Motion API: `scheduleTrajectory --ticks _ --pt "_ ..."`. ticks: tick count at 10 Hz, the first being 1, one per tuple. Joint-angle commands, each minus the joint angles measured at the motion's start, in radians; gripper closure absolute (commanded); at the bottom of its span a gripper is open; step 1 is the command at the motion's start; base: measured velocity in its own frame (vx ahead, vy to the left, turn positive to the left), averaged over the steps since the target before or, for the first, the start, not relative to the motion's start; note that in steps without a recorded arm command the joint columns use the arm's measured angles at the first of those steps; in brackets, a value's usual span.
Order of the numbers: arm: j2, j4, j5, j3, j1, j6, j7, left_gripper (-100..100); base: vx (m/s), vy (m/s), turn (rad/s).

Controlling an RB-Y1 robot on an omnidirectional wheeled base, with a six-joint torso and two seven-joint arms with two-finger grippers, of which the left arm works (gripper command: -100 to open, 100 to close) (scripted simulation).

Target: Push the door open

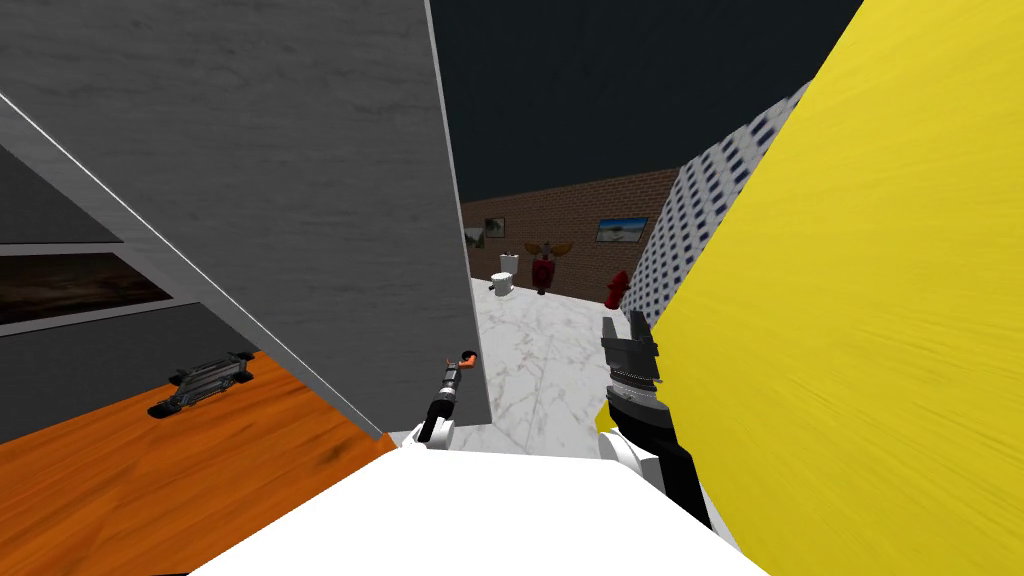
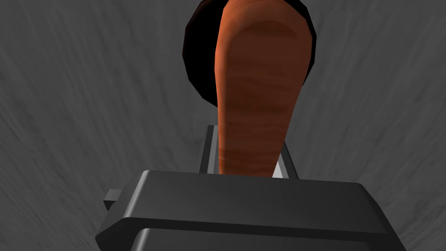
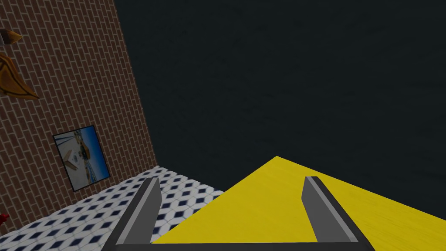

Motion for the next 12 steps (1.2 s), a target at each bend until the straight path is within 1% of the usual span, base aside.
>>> scheduleTrajectory --ticks 1,6,7,11,12 --pt "0.004 0.009 0.007 0.012 -0.005 -0.006 -0.004 100 0.158 -0.035 0.049" --pt "0.014 0.013 0.031 0.053 -0.002 -0.008 -0.018 100 0.192 -0.046 0.041" --pt "0.017 0.014 0.039 0.067 0.0 -0.008 -0.023 100 0.222 -0.045 0.04" --pt "0.025 0.018 0.063 0.108 0.003 -0.01 -0.037 100 0.215 -0.059 0.063" --pt "0.028 0.019 0.072 0.124 0.004 -0.011 -0.042 100 0.247 -0.073 0.076"
